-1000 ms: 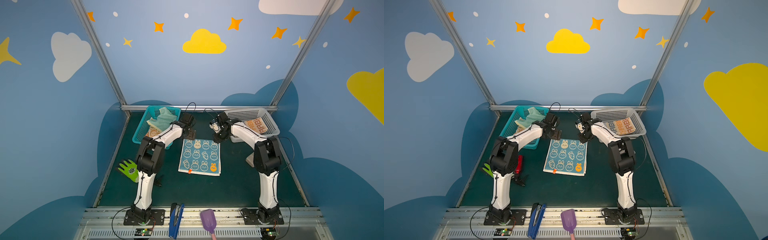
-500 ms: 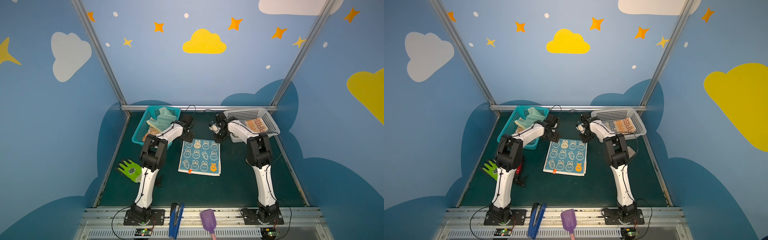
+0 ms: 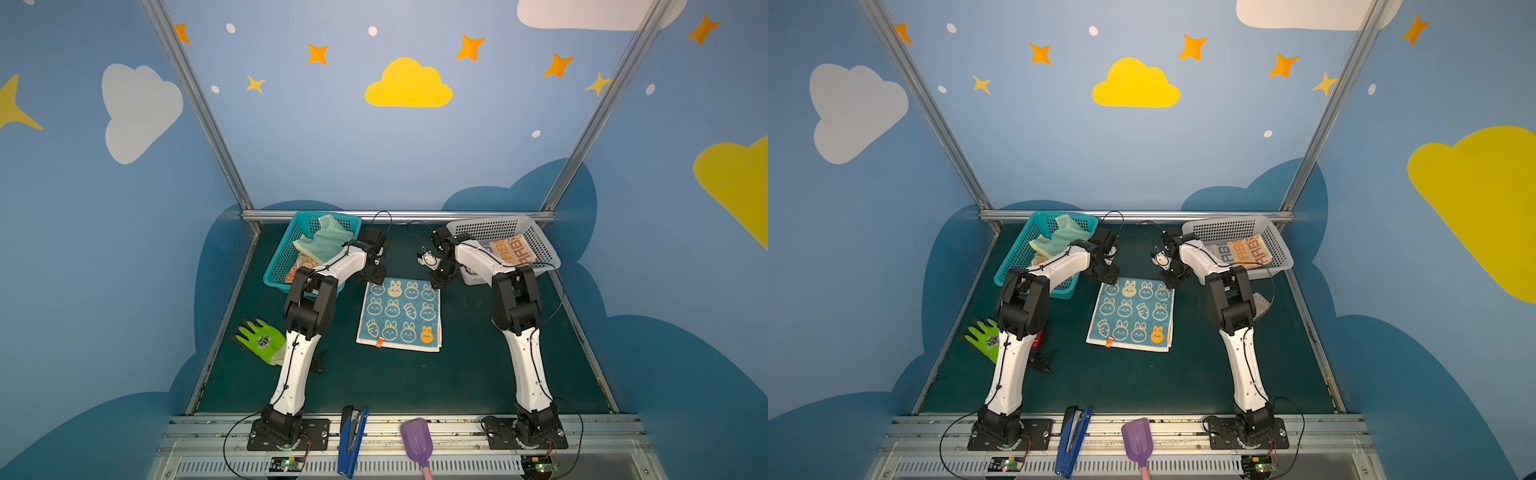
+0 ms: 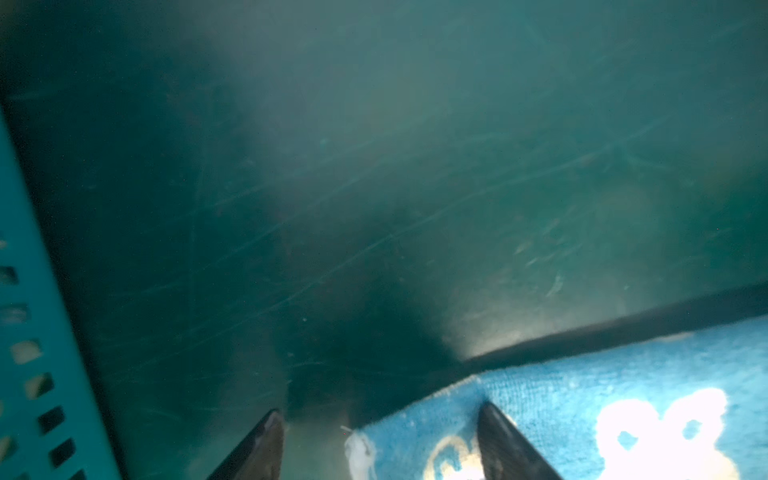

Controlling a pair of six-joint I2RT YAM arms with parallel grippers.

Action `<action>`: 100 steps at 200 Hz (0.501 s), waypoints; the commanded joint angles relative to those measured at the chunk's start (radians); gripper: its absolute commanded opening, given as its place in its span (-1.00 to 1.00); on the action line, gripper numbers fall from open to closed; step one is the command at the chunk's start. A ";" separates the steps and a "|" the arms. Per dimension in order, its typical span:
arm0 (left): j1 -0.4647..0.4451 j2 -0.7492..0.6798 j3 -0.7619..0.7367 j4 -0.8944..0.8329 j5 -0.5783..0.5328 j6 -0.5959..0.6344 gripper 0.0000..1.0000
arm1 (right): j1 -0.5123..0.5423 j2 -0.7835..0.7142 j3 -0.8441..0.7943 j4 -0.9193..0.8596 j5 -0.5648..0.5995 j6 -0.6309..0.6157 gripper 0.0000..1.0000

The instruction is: Fold and stack the towels

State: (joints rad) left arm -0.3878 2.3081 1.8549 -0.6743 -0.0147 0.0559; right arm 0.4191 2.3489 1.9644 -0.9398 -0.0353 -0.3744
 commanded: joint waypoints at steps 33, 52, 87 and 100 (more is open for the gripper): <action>0.005 0.060 0.045 -0.112 0.045 -0.005 -0.05 | 0.001 0.059 0.043 -0.069 -0.040 -0.035 -0.43; 0.005 0.075 0.055 -0.128 0.067 -0.010 -0.27 | 0.001 0.068 0.050 -0.076 -0.047 -0.040 -0.63; 0.006 0.099 0.080 -0.159 0.090 -0.015 -0.73 | 0.001 0.072 0.054 -0.083 -0.052 -0.050 -0.99; 0.006 0.105 0.089 -0.167 0.095 -0.017 -0.92 | 0.001 0.069 0.054 -0.083 -0.054 -0.051 -1.00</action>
State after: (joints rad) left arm -0.3893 2.3573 1.9392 -0.7578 0.0814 0.0422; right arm 0.4179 2.3787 2.0144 -0.9771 -0.0624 -0.4114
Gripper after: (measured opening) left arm 0.097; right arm 0.056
